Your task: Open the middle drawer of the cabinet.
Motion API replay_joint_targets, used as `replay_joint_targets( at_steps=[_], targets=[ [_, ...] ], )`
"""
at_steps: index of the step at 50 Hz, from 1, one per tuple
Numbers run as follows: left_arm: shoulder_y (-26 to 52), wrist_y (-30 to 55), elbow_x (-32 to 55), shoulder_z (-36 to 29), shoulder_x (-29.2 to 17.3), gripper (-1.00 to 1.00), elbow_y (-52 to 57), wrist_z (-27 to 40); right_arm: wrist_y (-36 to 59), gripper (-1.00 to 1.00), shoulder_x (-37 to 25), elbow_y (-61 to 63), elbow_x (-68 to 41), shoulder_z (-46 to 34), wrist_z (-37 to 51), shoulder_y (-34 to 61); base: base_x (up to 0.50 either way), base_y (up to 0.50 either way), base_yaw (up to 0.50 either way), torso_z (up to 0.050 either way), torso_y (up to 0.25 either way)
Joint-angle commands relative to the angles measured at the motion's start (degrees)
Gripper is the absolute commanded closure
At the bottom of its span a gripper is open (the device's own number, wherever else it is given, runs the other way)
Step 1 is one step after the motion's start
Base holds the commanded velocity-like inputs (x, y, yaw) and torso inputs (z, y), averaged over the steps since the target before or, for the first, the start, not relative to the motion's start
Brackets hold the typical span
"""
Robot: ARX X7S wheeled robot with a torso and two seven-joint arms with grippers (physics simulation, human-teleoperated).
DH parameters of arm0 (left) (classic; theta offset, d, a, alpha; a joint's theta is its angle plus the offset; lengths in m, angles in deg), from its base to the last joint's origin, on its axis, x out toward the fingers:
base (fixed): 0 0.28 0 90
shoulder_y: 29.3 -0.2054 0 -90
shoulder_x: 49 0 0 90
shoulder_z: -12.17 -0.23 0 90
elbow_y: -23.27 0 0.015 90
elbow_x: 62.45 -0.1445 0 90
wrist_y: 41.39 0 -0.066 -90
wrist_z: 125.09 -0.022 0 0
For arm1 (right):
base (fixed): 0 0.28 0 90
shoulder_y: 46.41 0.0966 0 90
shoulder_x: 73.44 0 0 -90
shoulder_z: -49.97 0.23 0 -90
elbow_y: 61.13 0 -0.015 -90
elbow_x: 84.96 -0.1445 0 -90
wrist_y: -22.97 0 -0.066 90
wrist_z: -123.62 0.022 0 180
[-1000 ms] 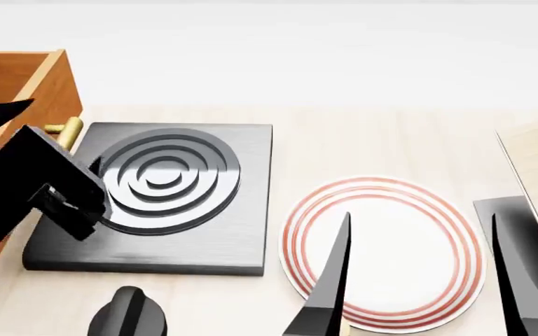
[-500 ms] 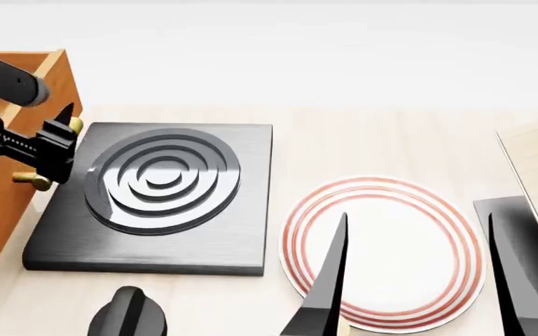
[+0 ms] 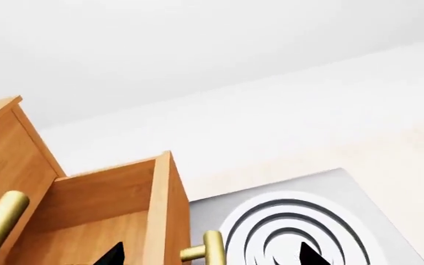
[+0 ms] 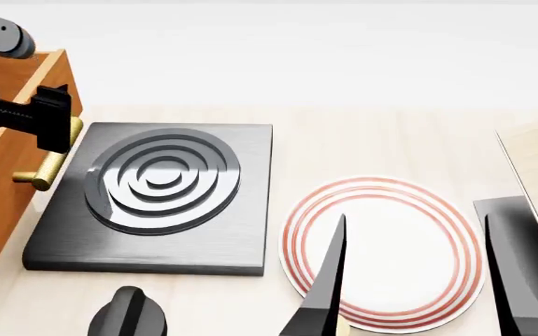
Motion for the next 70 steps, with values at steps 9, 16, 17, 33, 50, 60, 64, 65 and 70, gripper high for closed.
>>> replay_joint_targets(
  at_steps=[9, 16, 17, 33, 50, 60, 64, 65, 70],
  targets=[
    [2.6, -3.0, -3.5, -0.6, 5.4, -1.0, -14.2, -3.0, -0.5, -1.0, -0.4, -1.0, -0.4, -0.1, 0.4, 0.1, 0.0, 0.0, 0.0, 0.0, 0.0],
    [2.4, -4.2, -4.3, -0.9, 7.1, -1.0, -18.6, -4.2, -0.7, -1.0, -0.5, -1.3, -0.4, -0.3, 0.7, 0.1, 0.0, 0.0, 0.0, 0.0, 0.0],
    [2.3, -4.4, -4.4, -0.9, 7.4, -1.0, -19.2, -4.4, -0.7, -1.0, -0.6, -1.4, -0.3, -0.3, 0.7, 0.1, 0.0, 0.0, 0.0, 0.0, 0.0],
    [1.4, -7.5, -5.0, -0.3, 9.6, -1.0, -25.1, -6.8, -1.2, -1.0, -0.9, -2.1, -0.5, -0.8, 1.2, 0.0, 0.0, 0.0, 0.0, 0.0, 0.0],
    [0.2, -9.0, -5.6, -0.5, 11.0, -1.0, -28.2, -7.8, -1.1, -1.0, -1.3, -2.1, -0.5, -1.1, 1.6, 0.1, 0.0, 0.0, 0.0, 0.0, 0.0],
    [-0.5, -9.3, -5.6, -0.6, 11.7, -1.0, -29.0, -8.1, -0.8, -1.0, -1.4, -1.9, -0.8, -1.1, 1.7, 0.3, 0.0, 0.0, 0.0, 0.0, 0.0],
    [-0.4, -9.6, -5.9, -0.7, 12.2, -1.0, -30.1, -8.5, -0.8, -1.0, -1.5, -2.0, -1.0, -1.0, 1.8, 0.4, 0.0, 0.0, 0.0, 0.0, 0.0],
    [-0.5, -9.6, -5.8, -0.6, 12.3, -1.0, -30.2, -8.5, -0.9, -1.0, -1.5, -2.1, -1.1, -0.9, 1.8, 0.3, 0.0, 0.0, 0.0, 0.0, 0.0],
    [-0.9, -10.0, -5.9, -0.6, 12.6, -1.0, -30.8, -8.6, -1.1, -1.0, -1.7, -2.2, -1.3, -0.9, 1.9, 0.2, 0.0, 0.0, 0.0, 0.0, 0.0]
  ],
)
